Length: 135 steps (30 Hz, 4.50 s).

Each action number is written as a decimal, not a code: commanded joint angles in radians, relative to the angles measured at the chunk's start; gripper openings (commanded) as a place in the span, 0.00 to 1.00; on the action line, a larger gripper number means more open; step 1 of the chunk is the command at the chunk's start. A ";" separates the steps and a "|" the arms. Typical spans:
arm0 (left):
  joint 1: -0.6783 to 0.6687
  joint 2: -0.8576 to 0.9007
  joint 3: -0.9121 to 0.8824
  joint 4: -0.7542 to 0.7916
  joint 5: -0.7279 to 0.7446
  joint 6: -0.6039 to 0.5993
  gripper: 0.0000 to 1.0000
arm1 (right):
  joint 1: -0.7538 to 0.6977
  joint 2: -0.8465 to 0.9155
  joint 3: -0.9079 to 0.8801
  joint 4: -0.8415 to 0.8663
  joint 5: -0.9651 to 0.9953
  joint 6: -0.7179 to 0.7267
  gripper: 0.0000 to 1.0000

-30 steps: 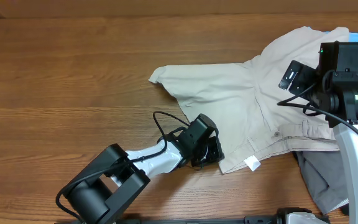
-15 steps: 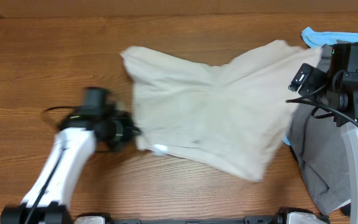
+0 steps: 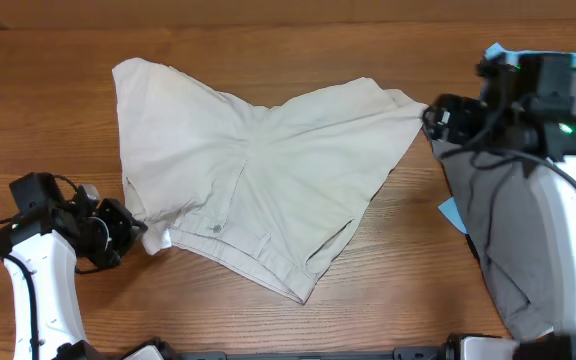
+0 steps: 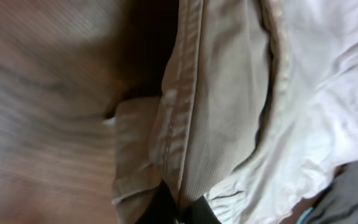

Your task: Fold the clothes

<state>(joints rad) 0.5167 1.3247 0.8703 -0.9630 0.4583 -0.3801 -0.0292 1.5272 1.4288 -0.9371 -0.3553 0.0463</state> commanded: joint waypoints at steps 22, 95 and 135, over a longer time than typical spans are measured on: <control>-0.036 -0.018 0.015 -0.061 -0.147 0.043 0.04 | 0.507 0.808 0.240 1.014 -0.042 -0.125 0.93; -0.136 0.377 0.547 -0.064 -0.147 0.059 1.00 | 0.171 0.657 0.475 -0.323 0.122 0.108 0.70; -0.431 0.377 0.137 -0.196 -0.309 -0.008 0.69 | 0.220 0.211 -0.345 -0.266 0.137 0.264 0.04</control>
<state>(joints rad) 0.0849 1.6985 1.0191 -1.1526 0.1596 -0.3859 0.1905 1.8725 1.1812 -1.2259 -0.2390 0.2241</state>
